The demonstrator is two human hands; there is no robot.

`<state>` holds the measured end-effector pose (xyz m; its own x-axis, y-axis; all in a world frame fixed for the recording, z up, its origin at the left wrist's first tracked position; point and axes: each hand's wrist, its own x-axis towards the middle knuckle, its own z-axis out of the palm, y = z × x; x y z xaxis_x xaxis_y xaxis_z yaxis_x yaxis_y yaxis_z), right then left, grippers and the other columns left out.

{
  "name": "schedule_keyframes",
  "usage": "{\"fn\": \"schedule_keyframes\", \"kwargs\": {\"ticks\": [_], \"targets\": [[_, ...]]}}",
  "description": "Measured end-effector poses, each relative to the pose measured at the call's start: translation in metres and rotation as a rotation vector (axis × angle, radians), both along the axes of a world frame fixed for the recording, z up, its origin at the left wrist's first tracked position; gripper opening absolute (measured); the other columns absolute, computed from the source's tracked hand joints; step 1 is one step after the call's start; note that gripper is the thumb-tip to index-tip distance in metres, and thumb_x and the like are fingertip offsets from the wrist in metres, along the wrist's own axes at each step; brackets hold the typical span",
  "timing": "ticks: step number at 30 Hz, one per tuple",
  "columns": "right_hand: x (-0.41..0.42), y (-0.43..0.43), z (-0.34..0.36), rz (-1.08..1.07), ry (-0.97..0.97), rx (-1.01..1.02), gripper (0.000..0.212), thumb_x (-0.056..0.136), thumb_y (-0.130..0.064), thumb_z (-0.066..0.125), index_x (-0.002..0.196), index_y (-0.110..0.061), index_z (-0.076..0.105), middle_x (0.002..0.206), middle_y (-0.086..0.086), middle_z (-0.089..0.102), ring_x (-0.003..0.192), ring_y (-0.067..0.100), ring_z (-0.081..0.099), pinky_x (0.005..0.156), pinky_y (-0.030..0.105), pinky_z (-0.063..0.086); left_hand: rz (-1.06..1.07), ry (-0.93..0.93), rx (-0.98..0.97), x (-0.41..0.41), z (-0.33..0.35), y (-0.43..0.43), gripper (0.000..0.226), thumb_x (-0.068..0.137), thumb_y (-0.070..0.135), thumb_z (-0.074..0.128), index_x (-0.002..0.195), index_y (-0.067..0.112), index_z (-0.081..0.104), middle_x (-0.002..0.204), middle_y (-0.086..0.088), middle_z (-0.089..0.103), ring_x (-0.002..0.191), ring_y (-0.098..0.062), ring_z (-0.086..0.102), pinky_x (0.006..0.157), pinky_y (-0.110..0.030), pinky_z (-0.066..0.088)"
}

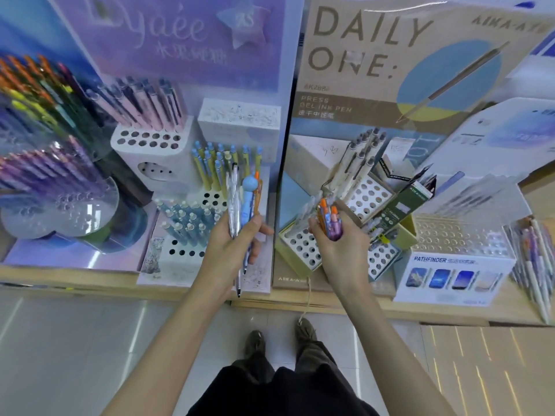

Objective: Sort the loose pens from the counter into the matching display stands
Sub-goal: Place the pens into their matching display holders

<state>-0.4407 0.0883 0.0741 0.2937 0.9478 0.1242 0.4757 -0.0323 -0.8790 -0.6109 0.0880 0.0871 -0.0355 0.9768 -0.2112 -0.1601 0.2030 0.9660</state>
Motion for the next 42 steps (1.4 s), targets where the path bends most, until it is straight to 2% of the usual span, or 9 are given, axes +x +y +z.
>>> {"fn": "schedule_keyframes", "kwargs": {"ticks": [4, 10, 17, 21, 24, 26, 31, 35, 42], "targets": [[-0.007, 0.01, -0.004, 0.053, -0.079, -0.072, 0.038, 0.087, -0.029, 0.069, 0.064, -0.035, 0.04, 0.051, -0.012, 0.043, 0.049, -0.001, 0.047, 0.046, 0.012, 0.031, 0.006, -0.03, -0.009, -0.005, -0.003, -0.003, 0.012, 0.097, 0.012, 0.05, 0.093, 0.02, 0.059, 0.071, 0.001, 0.068, 0.044, -0.009, 0.044, 0.04, -0.02, 0.039], [-0.018, 0.02, -0.009, 0.093, -0.094, -0.168, 0.023, 0.089, -0.032, 0.066, 0.083, -0.011, 0.056, 0.071, 0.008, 0.063, 0.062, 0.025, 0.055, 0.06, 0.046, 0.051, 0.031, -0.061, -0.048, -0.012, -0.002, -0.002, 0.009, 0.096, 0.014, 0.052, 0.103, 0.019, 0.056, 0.073, 0.001, 0.07, 0.045, -0.009, 0.046, 0.041, -0.02, 0.041], [-0.018, 0.016, -0.007, 0.068, -0.078, -0.172, 0.026, 0.086, -0.031, 0.07, 0.076, -0.02, 0.049, 0.063, -0.008, 0.052, 0.059, 0.014, 0.049, 0.056, 0.032, 0.042, -0.019, -0.068, -0.039, -0.009, 0.003, -0.001, 0.008, 0.095, 0.016, 0.053, 0.1, 0.018, 0.06, 0.074, 0.0, 0.069, 0.044, -0.009, 0.044, 0.041, -0.02, 0.04], [-0.013, 0.0, 0.009, 0.037, 0.085, -0.131, 0.026, 0.087, -0.031, 0.069, 0.069, -0.03, 0.049, 0.053, -0.016, 0.053, 0.048, -0.002, 0.045, 0.049, 0.013, 0.034, -0.083, -0.142, -0.048, -0.005, 0.013, -0.001, 0.02, 0.085, 0.025, 0.06, 0.1, 0.011, 0.062, 0.074, 0.0, 0.068, 0.045, -0.009, 0.047, 0.041, -0.021, 0.041], [-0.005, 0.002, 0.038, 0.068, 0.332, -0.091, 0.008, 0.087, -0.023, 0.068, 0.081, -0.02, 0.065, 0.062, -0.004, 0.061, 0.054, 0.002, 0.049, 0.052, 0.014, 0.041, -0.152, -0.177, -0.022, 0.002, 0.024, 0.004, 0.024, 0.081, 0.026, 0.059, 0.099, 0.011, 0.064, 0.072, -0.001, 0.069, 0.045, -0.01, 0.05, 0.042, -0.021, 0.042], [-0.001, 0.009, 0.058, 0.164, 0.396, -0.09, 0.001, 0.088, -0.021, 0.068, 0.087, -0.02, 0.068, 0.059, -0.011, 0.06, 0.054, -0.001, 0.05, 0.053, 0.012, 0.042, -0.206, -0.187, -0.007, 0.009, 0.03, 0.009, 0.025, 0.081, 0.027, 0.059, 0.099, 0.01, 0.065, 0.075, -0.004, 0.071, 0.045, -0.01, 0.05, 0.042, -0.021, 0.042], [0.004, 0.022, 0.082, 0.262, 0.603, -0.109, 0.013, 0.089, -0.013, 0.066, 0.078, -0.019, 0.068, 0.049, -0.013, 0.052, 0.044, 0.003, 0.043, 0.044, 0.015, 0.037, -0.251, -0.193, -0.008, 0.03, 0.043, 0.016, 0.036, 0.078, 0.029, 0.063, 0.104, 0.004, 0.062, 0.087, -0.012, 0.074, 0.046, -0.013, 0.054, 0.041, -0.021, 0.041], [0.021, 0.026, 0.086, 0.305, 0.711, -0.15, 0.018, 0.087, -0.015, 0.068, 0.073, -0.027, 0.07, 0.057, -0.004, 0.055, 0.05, 0.014, 0.038, 0.048, 0.023, 0.038, -0.244, -0.202, -0.023, 0.043, 0.05, 0.02, 0.017, 0.076, 0.027, 0.066, 0.091, 0.019, 0.066, 0.072, -0.005, 0.073, 0.048, -0.014, 0.06, 0.04, -0.021, 0.043], [0.05, 0.032, 0.088, 0.279, 0.775, -0.133, 0.023, 0.084, -0.013, 0.07, 0.065, -0.026, 0.066, 0.05, -0.005, 0.042, 0.045, 0.011, 0.034, 0.046, 0.02, 0.038, -0.302, -0.162, -0.02, 0.067, 0.056, 0.026, 0.018, 0.079, 0.036, 0.065, 0.095, 0.034, 0.072, 0.09, -0.008, 0.075, 0.068, -0.019, 0.071, 0.052, -0.024, 0.054]]}}
